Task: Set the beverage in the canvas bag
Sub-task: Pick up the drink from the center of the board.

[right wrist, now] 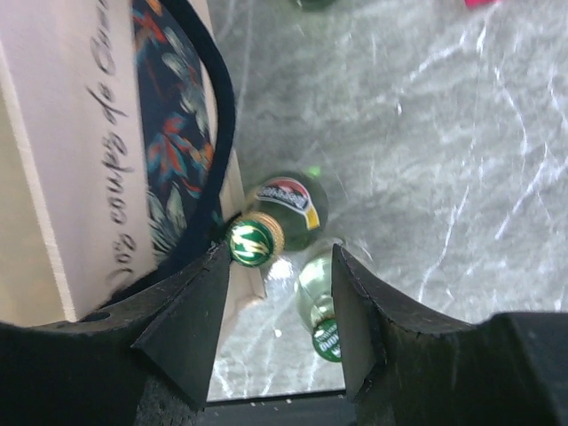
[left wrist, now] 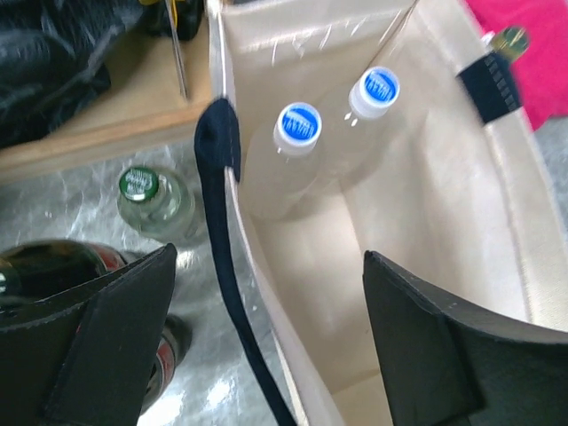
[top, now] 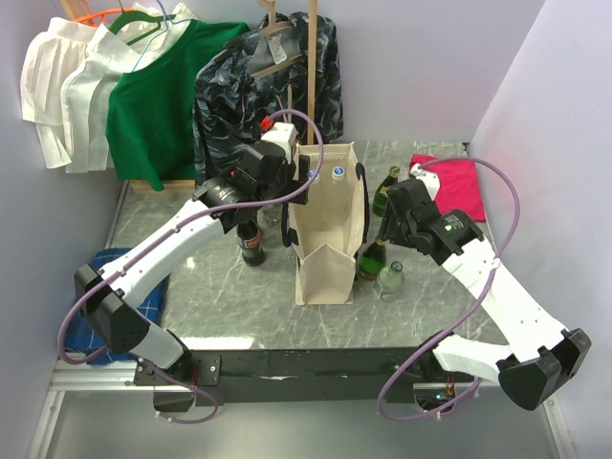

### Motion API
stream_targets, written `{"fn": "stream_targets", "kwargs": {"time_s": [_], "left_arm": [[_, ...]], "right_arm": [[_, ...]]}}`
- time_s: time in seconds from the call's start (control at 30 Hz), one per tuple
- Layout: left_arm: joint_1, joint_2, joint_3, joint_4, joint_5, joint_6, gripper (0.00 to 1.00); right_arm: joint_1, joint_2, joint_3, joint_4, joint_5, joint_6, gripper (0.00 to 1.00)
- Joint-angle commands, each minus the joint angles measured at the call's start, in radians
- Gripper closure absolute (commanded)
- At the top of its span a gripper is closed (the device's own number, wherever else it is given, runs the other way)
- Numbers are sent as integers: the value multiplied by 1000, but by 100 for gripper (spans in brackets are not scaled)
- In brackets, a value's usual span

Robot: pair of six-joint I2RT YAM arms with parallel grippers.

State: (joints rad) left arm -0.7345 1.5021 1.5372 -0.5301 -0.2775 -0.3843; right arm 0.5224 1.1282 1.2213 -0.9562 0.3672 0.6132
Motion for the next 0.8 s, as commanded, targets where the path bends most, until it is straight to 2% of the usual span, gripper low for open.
{"fn": "stream_targets", "kwargs": {"time_s": [0.0,0.77], "left_arm": [[-2,-37,-18,-24,11,-18,11],[-2,-29,-51,-34,-19,-51,13]], "right_arm": [[-9,-28,-42,5,-14,19,43],[-10,64,-81,108,-66,-1,46]]}}
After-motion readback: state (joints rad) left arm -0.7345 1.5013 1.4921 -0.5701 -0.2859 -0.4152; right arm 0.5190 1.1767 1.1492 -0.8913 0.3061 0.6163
